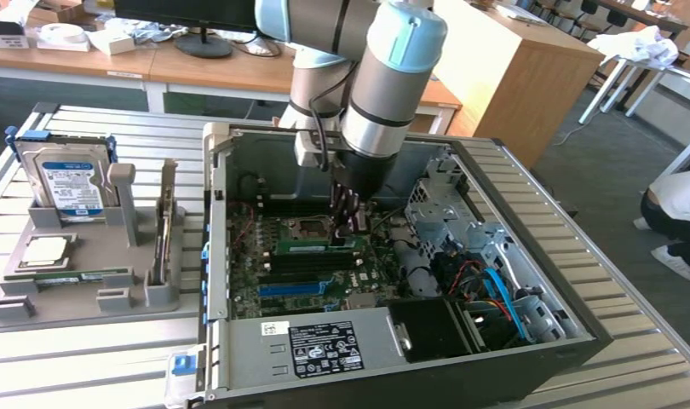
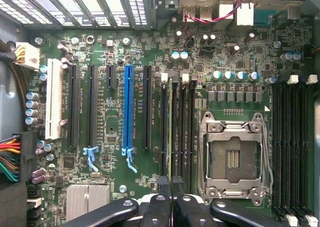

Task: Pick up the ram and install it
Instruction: 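Insert the ram into the slot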

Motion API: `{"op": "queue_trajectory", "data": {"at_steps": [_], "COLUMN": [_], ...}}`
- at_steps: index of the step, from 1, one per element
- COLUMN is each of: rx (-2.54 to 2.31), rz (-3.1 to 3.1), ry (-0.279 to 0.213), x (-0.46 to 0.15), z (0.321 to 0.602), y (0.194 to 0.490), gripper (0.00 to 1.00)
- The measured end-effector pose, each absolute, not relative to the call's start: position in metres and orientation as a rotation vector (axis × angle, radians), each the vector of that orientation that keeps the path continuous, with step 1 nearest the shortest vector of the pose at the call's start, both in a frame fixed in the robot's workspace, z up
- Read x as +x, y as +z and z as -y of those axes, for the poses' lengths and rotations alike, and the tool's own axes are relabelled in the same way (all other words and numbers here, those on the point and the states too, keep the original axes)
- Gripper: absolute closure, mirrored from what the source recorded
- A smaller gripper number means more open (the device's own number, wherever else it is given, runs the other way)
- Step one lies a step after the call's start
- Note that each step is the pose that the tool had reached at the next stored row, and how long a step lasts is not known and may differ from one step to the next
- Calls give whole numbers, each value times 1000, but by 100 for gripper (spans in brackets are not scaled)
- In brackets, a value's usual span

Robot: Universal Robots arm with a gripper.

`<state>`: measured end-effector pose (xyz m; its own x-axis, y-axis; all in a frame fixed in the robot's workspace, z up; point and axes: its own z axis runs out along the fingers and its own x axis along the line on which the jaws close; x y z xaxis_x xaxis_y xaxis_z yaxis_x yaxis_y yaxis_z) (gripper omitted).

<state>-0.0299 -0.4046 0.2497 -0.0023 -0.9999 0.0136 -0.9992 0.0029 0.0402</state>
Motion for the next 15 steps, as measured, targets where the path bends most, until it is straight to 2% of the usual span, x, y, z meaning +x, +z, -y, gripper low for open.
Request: {"op": "queue_trajectory", "data": {"at_steps": [15], "rx": [2192], "rz": [2197], "ry": [-29], "x": [-32], "z": [405], "y": [242], "gripper": [88]}}
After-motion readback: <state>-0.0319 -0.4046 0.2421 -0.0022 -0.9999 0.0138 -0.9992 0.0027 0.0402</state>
